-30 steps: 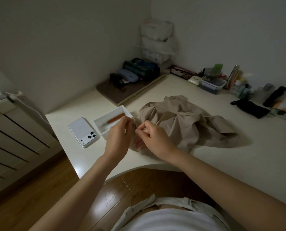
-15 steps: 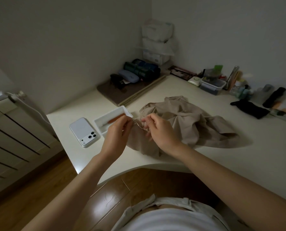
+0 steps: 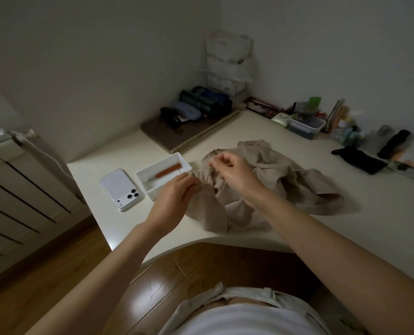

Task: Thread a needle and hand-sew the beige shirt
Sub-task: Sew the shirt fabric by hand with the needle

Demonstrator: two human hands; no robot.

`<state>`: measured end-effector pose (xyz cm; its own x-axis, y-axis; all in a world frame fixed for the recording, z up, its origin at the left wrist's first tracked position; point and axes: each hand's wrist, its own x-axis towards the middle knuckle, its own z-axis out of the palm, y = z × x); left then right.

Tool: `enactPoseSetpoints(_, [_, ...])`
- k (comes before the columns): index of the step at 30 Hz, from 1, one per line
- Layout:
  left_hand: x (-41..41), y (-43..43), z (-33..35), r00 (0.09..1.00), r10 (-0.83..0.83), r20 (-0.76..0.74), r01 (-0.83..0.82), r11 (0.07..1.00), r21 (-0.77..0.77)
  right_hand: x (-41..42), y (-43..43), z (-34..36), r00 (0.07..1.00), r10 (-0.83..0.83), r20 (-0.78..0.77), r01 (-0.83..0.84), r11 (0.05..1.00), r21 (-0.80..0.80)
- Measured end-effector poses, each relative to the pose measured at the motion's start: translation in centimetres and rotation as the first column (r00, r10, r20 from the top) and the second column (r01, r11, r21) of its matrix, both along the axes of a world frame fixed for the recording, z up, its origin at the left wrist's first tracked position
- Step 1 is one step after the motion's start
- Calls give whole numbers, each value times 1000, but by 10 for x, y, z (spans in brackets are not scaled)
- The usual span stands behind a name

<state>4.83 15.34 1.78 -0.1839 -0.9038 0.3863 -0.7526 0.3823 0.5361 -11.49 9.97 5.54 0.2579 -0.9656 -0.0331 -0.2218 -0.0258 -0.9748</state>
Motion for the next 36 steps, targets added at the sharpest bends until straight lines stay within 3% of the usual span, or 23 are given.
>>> enactPoseSetpoints(5, [17, 3, -15, 992, 27, 122, -42, 992, 120, -7, -16, 6, 984, -94, 153, 84, 994, 70])
enactPoseSetpoints(9, [24, -2, -21, 940, -68, 335, -83, 906, 415, -8, -25, 16, 969, -77, 234, 61, 995, 75])
enactPoseSetpoints(10, [21, -3, -19, 955, -54, 291, -90, 883, 461, -8, -27, 18, 967, -73, 242, 57, 996, 71])
enactPoseSetpoints(12, [10, -5, -5, 1000, 11, -23, 4, 824, 567, -7, -32, 23, 967, -65, 247, 51, 997, 61])
enactPoseSetpoints(14, [-2, -5, 13, 925, 52, -376, 216, 742, 634, -6, -36, 28, 969, -56, 240, 44, 997, 56])
enactPoseSetpoints(16, [-9, -6, 26, 848, 26, -530, 369, 689, 624, -7, -41, 32, 963, -63, 262, 44, 996, 77])
enactPoseSetpoints(18, [-11, -6, 32, 775, 24, -632, 441, 695, 568, -12, -47, 34, 956, -104, 276, 73, 990, 121])
enactPoseSetpoints(21, [-3, -13, 36, 697, 119, -707, 376, 779, 502, -27, -56, 24, 967, -160, 199, 135, 982, 134])
enactPoseSetpoints(24, [8, -21, 42, 649, 153, -746, 305, 845, 439, -37, -63, 3, 979, -201, -30, 203, 978, 46])
enactPoseSetpoints(28, [8, -26, 58, 586, 136, -799, 290, 886, 363, -46, -61, -22, 942, -215, -259, 205, 977, -65])
enactPoseSetpoints(32, [8, -32, 67, 533, 109, -839, 323, 890, 321, -55, -55, -43, 885, -198, -422, 204, 978, -31])
enactPoseSetpoints(34, [7, -34, 70, 544, 104, -833, 308, 899, 313, -58, -53, -51, 866, -203, -458, 221, 975, -15])
enactPoseSetpoints(36, [5, -34, 70, 625, 99, -774, 269, 904, 333, -60, -49, -55, 875, -218, -432, 231, 973, -23])
